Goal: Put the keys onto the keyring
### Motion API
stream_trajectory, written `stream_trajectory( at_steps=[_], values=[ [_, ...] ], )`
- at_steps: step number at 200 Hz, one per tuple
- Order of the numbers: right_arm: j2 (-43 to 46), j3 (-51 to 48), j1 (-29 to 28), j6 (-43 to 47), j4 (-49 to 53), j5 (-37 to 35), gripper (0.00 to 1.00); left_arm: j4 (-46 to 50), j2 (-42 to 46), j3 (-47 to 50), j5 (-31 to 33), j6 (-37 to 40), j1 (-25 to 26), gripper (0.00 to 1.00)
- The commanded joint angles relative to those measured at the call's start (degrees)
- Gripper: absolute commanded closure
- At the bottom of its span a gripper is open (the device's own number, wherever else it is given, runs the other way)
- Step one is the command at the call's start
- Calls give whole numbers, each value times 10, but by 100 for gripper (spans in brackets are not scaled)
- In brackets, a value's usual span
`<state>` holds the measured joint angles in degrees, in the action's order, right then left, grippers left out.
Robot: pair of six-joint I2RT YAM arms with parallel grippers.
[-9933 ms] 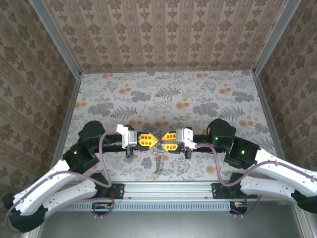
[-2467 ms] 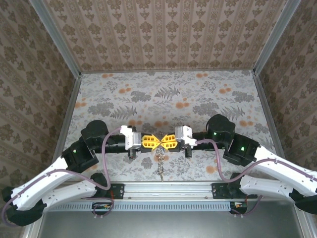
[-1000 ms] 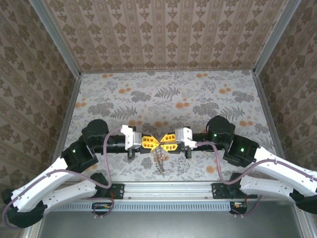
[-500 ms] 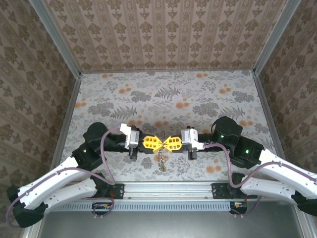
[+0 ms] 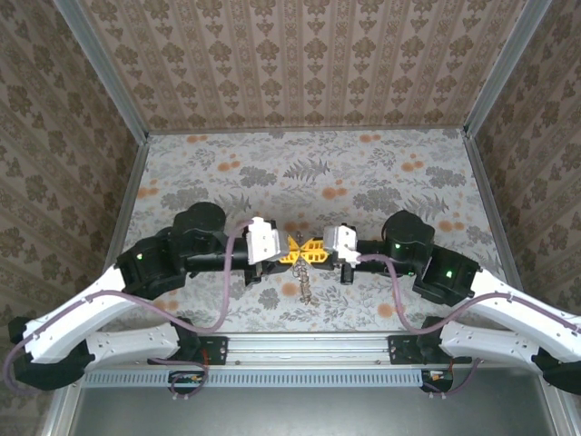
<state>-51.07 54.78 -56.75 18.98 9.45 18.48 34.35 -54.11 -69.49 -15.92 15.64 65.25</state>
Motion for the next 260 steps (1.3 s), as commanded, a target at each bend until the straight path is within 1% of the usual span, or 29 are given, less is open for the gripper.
stream_trajectory(
  at_steps=[1, 13, 31, 35, 36, 41, 43, 66, 89, 108, 123, 135, 150, 153, 162, 191, 237, 260],
  values=[
    [-21, 24, -8, 6, -15, -1, 100, 23, -38, -1, 28, 33, 16, 82],
    [-28, 27, -10, 8, -10, -9, 100, 25, -40, -3, 29, 34, 16, 81],
    [-38, 29, -15, 14, -5, -22, 100, 31, -42, -5, 28, 37, 15, 82],
    [-40, 30, -17, 16, -5, -24, 100, 32, -43, -5, 28, 36, 15, 85],
    [-40, 30, -17, 16, -5, -25, 100, 33, -43, -6, 29, 36, 15, 88],
    [-42, 30, -18, 17, -5, -26, 100, 35, -45, -7, 27, 37, 15, 98],
    [-43, 30, -19, 17, -5, -27, 100, 36, -46, -6, 27, 38, 15, 100],
    [-47, 30, -20, 20, -2, -31, 100, 22, -43, 8, 9, 33, 12, 100],
    [-41, 23, -20, 18, -8, -19, 100, -59, 5, 57, -62, 9, -8, 100],
    [-34, 12, -20, 13, -22, 2, 89, -143, 60, 103, -123, -22, -35, 100],
    [-33, 6, -20, 8, -28, 22, 87, -214, 101, 139, -173, -52, -61, 100],
    [-35, 5, -20, 7, -29, 42, 87, -247, 122, 156, -197, -71, -76, 100],
    [-36, 4, -20, 5, -33, 70, 84, -279, 139, 170, -205, -84, -83, 100],
    [-36, 4, -20, 5, -35, 75, 83, -286, 141, 174, -220, -87, -84, 100],
    [-36, 2, -20, 2, -39, 87, 81, -310, 146, 184, -232, -97, -87, 100],
    [-28, -3, -20, -4, -54, 97, 77, -364, 149, 203, -252, -114, -91, 100],
    [-15, -14, -19, -14, -73, 94, 78, -475, 148, 237, -274, -147, -94, 100],
    [-11, -18, -19, -16, -82, 90, 84, -520, 150, 250, -284, -157, -93, 100]
  ],
)
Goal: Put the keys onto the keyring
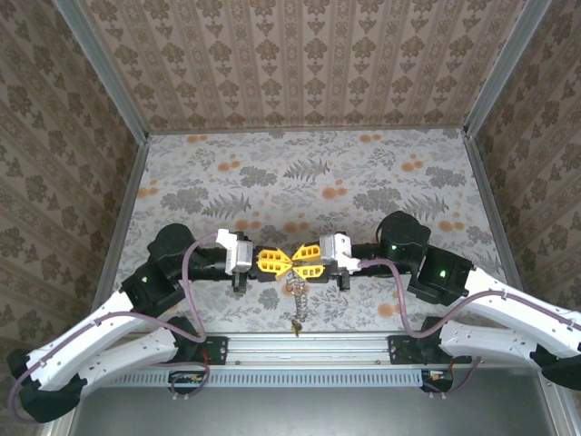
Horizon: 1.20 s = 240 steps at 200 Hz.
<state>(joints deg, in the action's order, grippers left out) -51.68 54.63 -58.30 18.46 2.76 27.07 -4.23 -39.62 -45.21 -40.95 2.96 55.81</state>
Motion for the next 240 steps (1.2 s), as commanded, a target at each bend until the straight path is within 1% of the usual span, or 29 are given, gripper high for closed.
stream_trajectory(
  at_steps=[1, 18, 28, 37, 45, 55, 68, 73, 87, 96, 113, 149, 165, 170, 177, 195, 208, 215, 225, 240],
  values=[
    [-5, -17, -3, -11, -16, 4, 84, -136, 5, 7, -34, -30, 1, 100],
    [1, -20, -1, -13, -20, 2, 87, -155, 8, 10, -40, -36, 1, 100],
    [4, -22, 0, -14, -22, 2, 92, -158, 6, 9, -41, -38, 1, 100],
    [7, -23, 2, -14, -25, 0, 99, -152, 3, 5, -38, -38, 1, 100],
    [8, -24, 2, -14, -28, -4, 100, -134, -2, -3, -32, -31, 1, 100],
    [10, -26, 3, -13, -29, -14, 100, -83, -10, -17, -7, -13, 3, 100],
    [12, -24, 4, -12, -26, -40, 100, 31, -24, -60, 36, 34, 13, 100],
    [13, -24, 5, -12, -23, -49, 100, 75, -31, -77, 69, 54, 19, 100],
    [14, -19, 8, -8, -8, -79, 100, 185, -56, -121, 143, 97, 38, 90],
    [11, -15, 9, -5, 1, -98, 100, 237, -73, -145, 184, 114, 48, 85],
    [-3, -5, 9, -2, 17, -112, 100, 303, -102, -181, 237, 136, 63, 83],
    [-30, 14, 9, 1, 37, -110, 100, 393, -155, -233, 299, 167, 83, 83],
    [-39, 24, 9, 5, 51, -112, 100, 409, -166, -242, 307, 172, 87, 86],
    [-42, 26, 9, 5, 56, -112, 100, 413, -167, -244, 308, 173, 87, 90],
    [-45, 30, 9, 6, 60, -112, 100, 419, -171, -246, 306, 175, 87, 100],
    [-51, 33, 9, 8, 66, -112, 100, 425, -178, -247, 294, 176, 87, 100],
    [-50, 32, 9, 8, 64, -106, 100, 412, -170, -239, 275, 172, 87, 100],
    [-48, 30, 9, 9, 63, -100, 100, 397, -160, -231, 258, 167, 83, 100],
    [-41, 23, 9, 10, 55, -83, 100, 360, -139, -212, 216, 155, 75, 100],
    [-29, 9, 9, 8, 35, -54, 90, 293, -95, -177, 164, 132, 59, 100]
  ],
)
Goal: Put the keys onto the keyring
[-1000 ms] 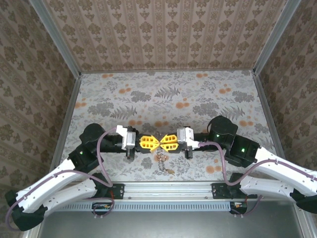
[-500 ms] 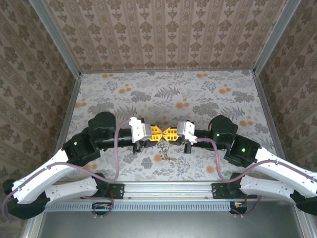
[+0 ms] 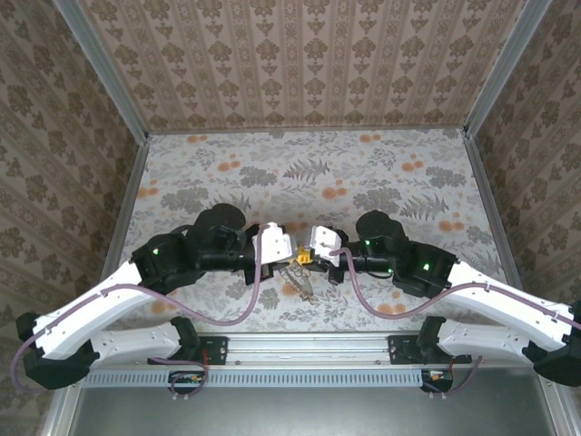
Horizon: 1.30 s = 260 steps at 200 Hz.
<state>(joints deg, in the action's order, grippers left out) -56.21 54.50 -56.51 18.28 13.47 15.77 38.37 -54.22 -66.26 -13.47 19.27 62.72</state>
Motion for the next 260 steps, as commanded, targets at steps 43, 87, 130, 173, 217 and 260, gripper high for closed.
stream_trajectory(
  at_steps=[43, 87, 130, 173, 217, 260],
  values=[
    [19, 4, -9, 8, -83, 135, 81, -314, 148, 115, -262, -118, -69, 100],
    [5, 16, -9, 3, -72, 154, 89, -414, 147, 149, -299, -165, -71, 100],
    [8, 11, -9, -4, -80, 156, 89, -525, 148, 192, -300, -202, -72, 100],
    [19, -4, -9, -13, -110, 152, 81, -617, 145, 228, -297, -238, -73, 100],
    [39, -17, -9, -14, -118, 127, 79, -578, 155, 219, -279, -224, -77, 100],
    [51, -26, -7, -20, -115, 111, 81, -567, 167, 217, -284, -225, -86, 100]
  ],
)
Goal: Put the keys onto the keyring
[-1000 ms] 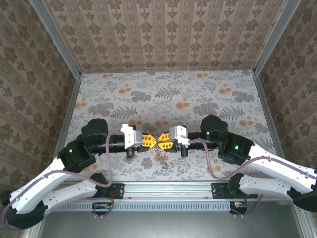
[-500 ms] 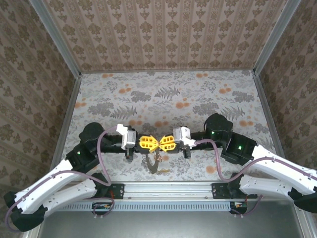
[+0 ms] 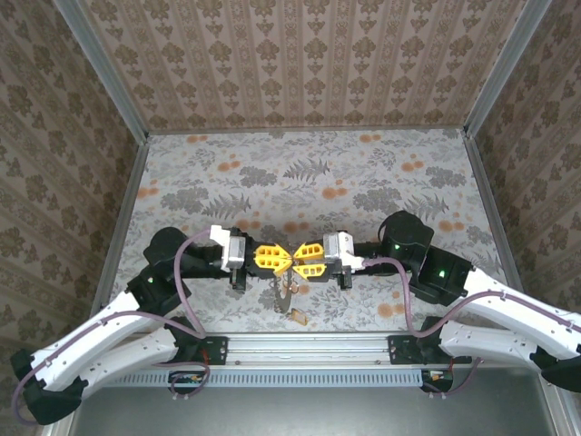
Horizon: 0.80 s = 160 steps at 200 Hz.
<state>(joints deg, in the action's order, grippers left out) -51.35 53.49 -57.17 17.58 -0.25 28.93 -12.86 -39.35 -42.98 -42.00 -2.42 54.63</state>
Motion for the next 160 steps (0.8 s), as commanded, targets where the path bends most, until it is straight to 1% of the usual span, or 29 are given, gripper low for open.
stream_trajectory(
  at_steps=[1, 68, 96, 160],
  values=[
    [3, -16, -1, -13, 23, -21, 81, -54, 18, -16, 1, -8, -6, 100],
    [27, -32, 2, -20, 0, -50, 77, -53, 20, -17, -7, -9, -7, 100],
    [38, -36, 2, -21, -10, -54, 71, -26, 12, -26, -7, 1, -6, 100],
    [45, -35, 1, -31, -43, -44, 71, -2, -3, -35, -5, 16, -6, 100]
  ],
)
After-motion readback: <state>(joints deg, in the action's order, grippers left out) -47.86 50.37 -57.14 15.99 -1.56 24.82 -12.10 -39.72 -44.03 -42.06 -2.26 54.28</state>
